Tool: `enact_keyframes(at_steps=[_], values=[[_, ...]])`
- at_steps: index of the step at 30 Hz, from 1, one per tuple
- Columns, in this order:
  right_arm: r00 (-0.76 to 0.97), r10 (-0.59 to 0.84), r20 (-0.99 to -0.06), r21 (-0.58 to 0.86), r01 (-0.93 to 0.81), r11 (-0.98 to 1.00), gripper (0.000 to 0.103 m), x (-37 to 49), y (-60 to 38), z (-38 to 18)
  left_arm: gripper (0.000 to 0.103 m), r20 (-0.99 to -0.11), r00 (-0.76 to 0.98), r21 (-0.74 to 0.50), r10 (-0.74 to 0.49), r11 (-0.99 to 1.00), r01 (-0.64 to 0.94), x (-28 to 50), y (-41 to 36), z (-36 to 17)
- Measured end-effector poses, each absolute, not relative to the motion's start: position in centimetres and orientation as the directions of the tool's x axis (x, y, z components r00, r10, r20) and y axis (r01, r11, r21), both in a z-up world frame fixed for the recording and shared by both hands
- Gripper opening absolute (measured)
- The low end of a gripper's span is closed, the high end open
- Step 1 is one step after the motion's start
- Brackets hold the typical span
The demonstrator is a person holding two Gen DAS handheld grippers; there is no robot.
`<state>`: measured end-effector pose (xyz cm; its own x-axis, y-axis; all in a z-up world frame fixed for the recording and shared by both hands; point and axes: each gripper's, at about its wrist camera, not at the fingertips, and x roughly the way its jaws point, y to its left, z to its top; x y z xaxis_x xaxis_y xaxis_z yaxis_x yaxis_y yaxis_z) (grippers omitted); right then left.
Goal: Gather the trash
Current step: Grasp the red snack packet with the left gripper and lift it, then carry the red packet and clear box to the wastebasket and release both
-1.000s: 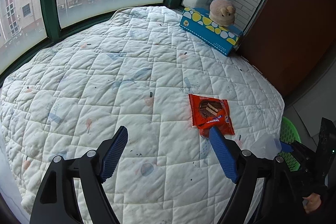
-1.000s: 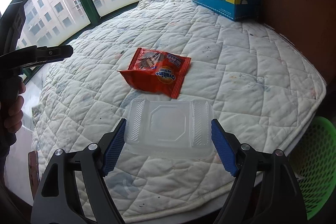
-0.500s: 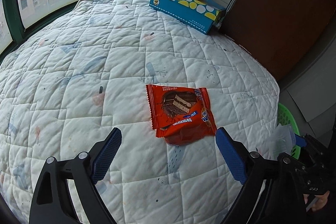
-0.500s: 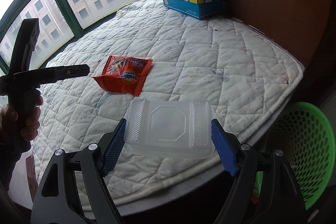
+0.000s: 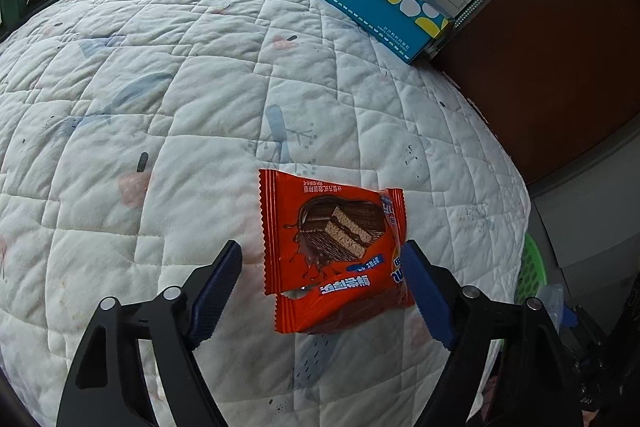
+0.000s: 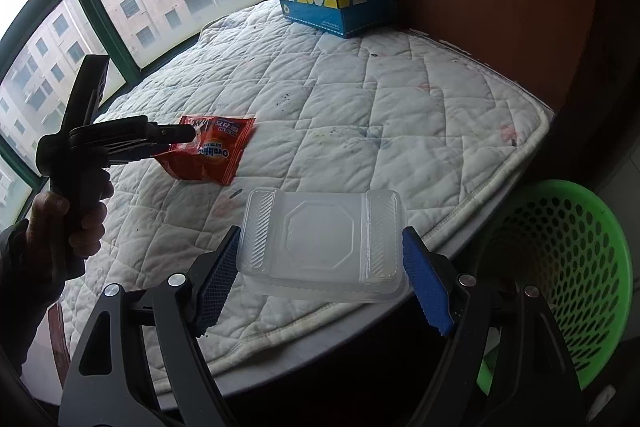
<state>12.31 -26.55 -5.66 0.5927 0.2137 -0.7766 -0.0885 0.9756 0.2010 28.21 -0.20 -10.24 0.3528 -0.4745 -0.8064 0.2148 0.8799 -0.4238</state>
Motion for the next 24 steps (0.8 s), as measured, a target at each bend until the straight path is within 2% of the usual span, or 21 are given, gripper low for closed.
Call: enact_keyframes(at_steps=[3, 11, 14, 24], values=[[0.593, 0.211, -0.777, 0.202, -0.082, 0.976, 0.078, 12.3, -26.9, -5.7, 0.067, -0.799, 0.358, -0.435, -0.482, 0.876, 0.208, 28.3, -0.1, -10.4], [0.601, 0.204, -0.773, 0.212, -0.058, 0.976, 0.078, 11.6, -28.0, -5.7, 0.018, -0.804, 0.374, -0.409, -0.463, 0.886, 0.218, 27.7, -0.4, -10.1], [0.608, 0.196, -0.769, 0.213, -0.046, 0.976, 0.078, 11.1, -28.7, -5.6, 0.009, -0.797, 0.387, -0.409, -0.464, 0.886, 0.22, 27.2, -0.5, -9.4], [0.636, 0.148, -0.758, 0.21, 0.023, 0.977, 0.078, 9.1, -32.0, -5.2, 0.004, -0.744, 0.464, -0.38, -0.48, 0.876, 0.296, 24.5, -2.3, -4.3]])
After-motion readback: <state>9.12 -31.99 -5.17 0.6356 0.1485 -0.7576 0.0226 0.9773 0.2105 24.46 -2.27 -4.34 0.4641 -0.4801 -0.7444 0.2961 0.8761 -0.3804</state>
